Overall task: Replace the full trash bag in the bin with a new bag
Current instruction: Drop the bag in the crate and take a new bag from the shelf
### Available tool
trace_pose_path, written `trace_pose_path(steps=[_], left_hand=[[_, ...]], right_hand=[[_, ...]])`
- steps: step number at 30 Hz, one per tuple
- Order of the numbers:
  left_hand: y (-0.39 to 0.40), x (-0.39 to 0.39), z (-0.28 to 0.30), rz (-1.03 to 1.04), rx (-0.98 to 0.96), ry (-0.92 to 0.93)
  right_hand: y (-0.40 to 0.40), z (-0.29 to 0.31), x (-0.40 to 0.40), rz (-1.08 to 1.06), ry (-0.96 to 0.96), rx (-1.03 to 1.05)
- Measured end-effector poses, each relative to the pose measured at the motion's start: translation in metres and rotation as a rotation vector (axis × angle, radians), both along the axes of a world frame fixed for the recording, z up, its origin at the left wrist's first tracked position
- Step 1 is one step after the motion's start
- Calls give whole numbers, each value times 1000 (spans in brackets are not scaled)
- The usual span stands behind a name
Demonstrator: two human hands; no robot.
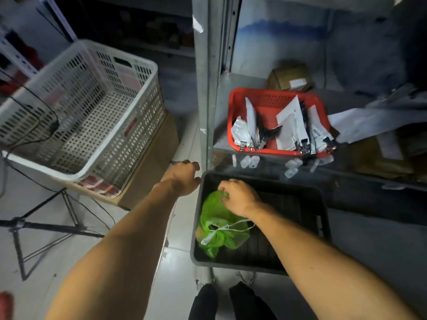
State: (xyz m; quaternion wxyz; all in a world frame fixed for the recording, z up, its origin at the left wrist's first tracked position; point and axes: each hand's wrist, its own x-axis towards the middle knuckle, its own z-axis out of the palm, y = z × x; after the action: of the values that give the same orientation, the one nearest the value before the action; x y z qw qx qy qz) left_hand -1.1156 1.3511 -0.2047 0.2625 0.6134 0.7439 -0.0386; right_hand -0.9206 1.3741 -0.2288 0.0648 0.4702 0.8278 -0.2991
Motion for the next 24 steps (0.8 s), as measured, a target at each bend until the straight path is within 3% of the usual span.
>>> trace_pose_path(steps=[4, 16, 24], left_hand=[[15, 4, 49, -25, 64, 46], [64, 11, 209, -148, 456, 152], [84, 33, 314, -229, 685, 104]], right_hand=[[14, 50, 6, -23, -1, 108], [59, 230, 9, -52, 34, 692], [74, 319, 23, -110, 69, 914]])
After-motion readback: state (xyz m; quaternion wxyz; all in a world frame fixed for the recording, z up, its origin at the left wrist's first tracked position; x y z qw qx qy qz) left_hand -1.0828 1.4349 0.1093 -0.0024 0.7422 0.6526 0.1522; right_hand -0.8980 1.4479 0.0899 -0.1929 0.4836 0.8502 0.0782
